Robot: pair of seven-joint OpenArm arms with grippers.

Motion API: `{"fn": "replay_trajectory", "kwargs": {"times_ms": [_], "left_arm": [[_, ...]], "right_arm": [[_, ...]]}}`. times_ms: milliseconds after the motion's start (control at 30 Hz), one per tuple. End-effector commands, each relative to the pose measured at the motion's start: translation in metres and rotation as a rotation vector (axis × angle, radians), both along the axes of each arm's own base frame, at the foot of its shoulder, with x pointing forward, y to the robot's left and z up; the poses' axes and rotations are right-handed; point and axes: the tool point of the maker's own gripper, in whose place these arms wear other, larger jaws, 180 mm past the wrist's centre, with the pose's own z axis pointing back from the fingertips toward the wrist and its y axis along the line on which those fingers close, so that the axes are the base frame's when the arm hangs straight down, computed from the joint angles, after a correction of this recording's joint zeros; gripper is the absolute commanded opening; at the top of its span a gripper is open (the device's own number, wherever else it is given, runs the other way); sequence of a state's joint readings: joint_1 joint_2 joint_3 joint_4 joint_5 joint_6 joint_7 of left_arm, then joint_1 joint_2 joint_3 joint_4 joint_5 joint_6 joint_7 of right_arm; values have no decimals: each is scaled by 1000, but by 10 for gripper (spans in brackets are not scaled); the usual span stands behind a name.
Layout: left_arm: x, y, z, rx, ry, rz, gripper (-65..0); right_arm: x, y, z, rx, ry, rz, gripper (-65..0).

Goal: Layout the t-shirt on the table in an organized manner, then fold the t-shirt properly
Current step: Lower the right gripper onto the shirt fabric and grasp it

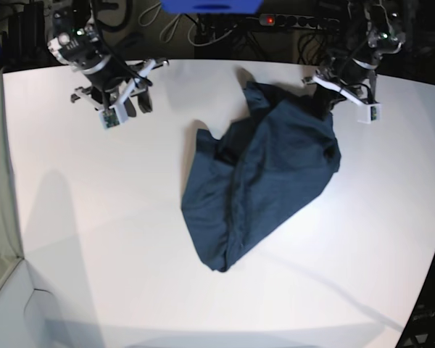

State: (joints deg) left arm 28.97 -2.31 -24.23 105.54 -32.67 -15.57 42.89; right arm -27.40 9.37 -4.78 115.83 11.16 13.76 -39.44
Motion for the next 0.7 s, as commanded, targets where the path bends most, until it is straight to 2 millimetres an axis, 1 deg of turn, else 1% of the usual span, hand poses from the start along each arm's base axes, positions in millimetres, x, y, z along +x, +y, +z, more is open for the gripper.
{"fn": "replay_trajectory", "kwargs": {"times_ms": [0, 167, 233, 333, 400, 500, 667], "left_arm": [[3, 4, 9, 7, -27, 4, -645], [6, 9, 17, 15, -31, 19, -645], [6, 11, 18, 20, -35, 21, -645], [6, 13, 19, 24, -36, 27, -645], [6, 14, 19, 26, -35, 26, -645], [6, 13, 18, 24, -35, 27, -645], [6, 13, 19, 24, -36, 27, -645]], "right_arm": [[8, 13, 12, 28, -41, 35, -460], [26, 45, 23, 45, -50, 119, -355], [36, 52, 30, 52, -66, 129, -335], [51, 59, 41, 61, -86, 128, -331], [58, 64, 42, 69, -80, 124, -330], [64, 66, 36, 66, -54, 122, -330], [68, 78, 23, 84, -17, 134, -331]]}}
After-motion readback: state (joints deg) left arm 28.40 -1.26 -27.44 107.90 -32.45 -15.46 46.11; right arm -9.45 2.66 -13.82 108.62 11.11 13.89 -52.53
